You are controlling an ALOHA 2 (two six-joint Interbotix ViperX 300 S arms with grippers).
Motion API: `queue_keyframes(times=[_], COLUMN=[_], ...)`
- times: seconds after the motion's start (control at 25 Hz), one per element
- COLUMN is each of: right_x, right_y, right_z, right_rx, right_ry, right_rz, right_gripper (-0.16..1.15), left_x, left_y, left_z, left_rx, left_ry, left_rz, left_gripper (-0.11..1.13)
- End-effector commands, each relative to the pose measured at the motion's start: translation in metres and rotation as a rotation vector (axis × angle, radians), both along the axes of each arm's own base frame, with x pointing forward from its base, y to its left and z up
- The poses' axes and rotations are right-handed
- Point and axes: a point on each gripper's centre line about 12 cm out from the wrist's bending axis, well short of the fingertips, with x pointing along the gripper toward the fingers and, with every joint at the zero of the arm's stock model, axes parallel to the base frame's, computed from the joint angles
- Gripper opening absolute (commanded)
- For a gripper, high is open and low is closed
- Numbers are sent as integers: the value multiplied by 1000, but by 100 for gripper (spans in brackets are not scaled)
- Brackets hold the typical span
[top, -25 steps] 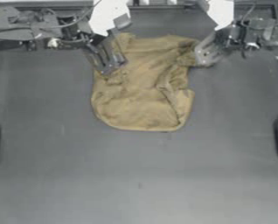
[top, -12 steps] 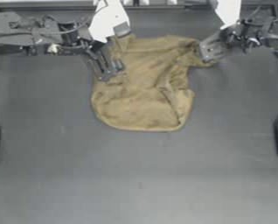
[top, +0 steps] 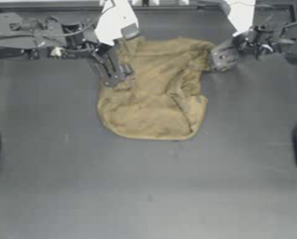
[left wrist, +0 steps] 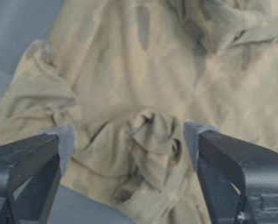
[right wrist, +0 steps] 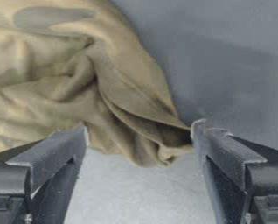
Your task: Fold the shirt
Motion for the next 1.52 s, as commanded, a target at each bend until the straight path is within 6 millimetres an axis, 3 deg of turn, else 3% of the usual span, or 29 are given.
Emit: queue_keyframes(times=[0.04,0.16,0.4,0.52,0.68,0.84,1.08,1.52], right_x=[2,2,1,0,2,12,38,84], right_y=[-4,-4,-2,0,2,5,11,19], right_z=[6,4,0,0,4,21,57,94], right_rx=[-15,-9,1,12,19,-14,-69,-109], right_ry=[-24,-18,-6,7,14,-15,-84,-187], right_rz=[-10,-13,-11,-20,-18,11,64,135], right_gripper=[93,78,25,5,6,6,6,6], left_x=[-6,-6,-6,-7,-7,-7,-8,-25], left_y=[-3,-3,-4,-4,-4,-4,-3,-6], left_z=[34,33,31,32,31,31,28,29], left_rx=[38,36,33,34,33,34,34,45], left_ry=[-76,-75,-71,-72,-71,-69,-60,-52], left_rz=[-3,-2,-1,-1,-1,-2,-2,5], left_gripper=[101,101,101,101,101,101,101,101])
